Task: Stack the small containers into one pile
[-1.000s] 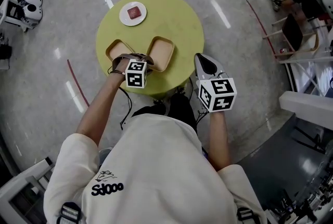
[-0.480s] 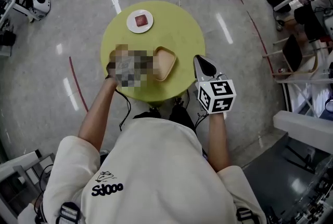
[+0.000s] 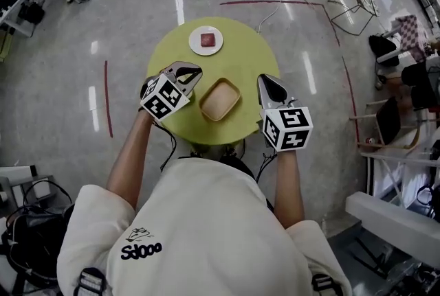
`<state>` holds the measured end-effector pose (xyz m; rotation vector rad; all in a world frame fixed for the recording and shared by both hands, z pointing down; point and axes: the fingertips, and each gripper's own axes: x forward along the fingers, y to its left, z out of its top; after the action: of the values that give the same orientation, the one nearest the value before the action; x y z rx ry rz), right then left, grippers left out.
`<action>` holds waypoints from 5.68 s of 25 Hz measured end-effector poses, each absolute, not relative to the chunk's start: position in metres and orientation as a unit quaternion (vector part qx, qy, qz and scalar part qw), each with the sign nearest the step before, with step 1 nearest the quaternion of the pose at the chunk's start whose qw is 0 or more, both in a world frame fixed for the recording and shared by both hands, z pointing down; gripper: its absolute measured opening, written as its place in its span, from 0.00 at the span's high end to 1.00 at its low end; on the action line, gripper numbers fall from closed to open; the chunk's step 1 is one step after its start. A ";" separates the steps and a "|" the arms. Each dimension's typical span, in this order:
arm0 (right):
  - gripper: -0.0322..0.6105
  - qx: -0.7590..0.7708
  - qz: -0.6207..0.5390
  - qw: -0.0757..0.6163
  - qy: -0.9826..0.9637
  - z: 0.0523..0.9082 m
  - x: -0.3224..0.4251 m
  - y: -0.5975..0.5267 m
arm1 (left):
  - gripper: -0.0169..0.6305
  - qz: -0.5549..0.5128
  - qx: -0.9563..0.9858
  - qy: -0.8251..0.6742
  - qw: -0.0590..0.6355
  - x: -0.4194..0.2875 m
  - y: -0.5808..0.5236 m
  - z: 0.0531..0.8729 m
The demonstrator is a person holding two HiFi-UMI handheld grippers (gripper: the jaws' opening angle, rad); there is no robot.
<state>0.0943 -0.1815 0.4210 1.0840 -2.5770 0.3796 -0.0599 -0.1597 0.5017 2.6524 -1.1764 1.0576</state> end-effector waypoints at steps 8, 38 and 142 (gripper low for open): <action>0.93 0.288 0.126 0.174 -0.933 0.426 0.040 -0.191 | 0.96 0.306 0.832 -0.458 0.074 -0.095 -0.137 0.499; 0.80 -0.136 -0.032 0.467 -0.873 0.665 -0.135 -0.054 | 0.94 0.269 0.699 -0.597 0.285 -0.200 0.013 0.619; 0.90 0.197 0.100 0.561 -0.798 0.690 -0.029 -0.056 | 0.94 0.260 0.841 -0.420 0.221 -0.153 -0.086 0.621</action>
<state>-0.0294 -0.0562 0.6899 0.4643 -1.8790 0.2355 -0.1527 -0.0857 0.6208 2.3247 -1.1617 0.7187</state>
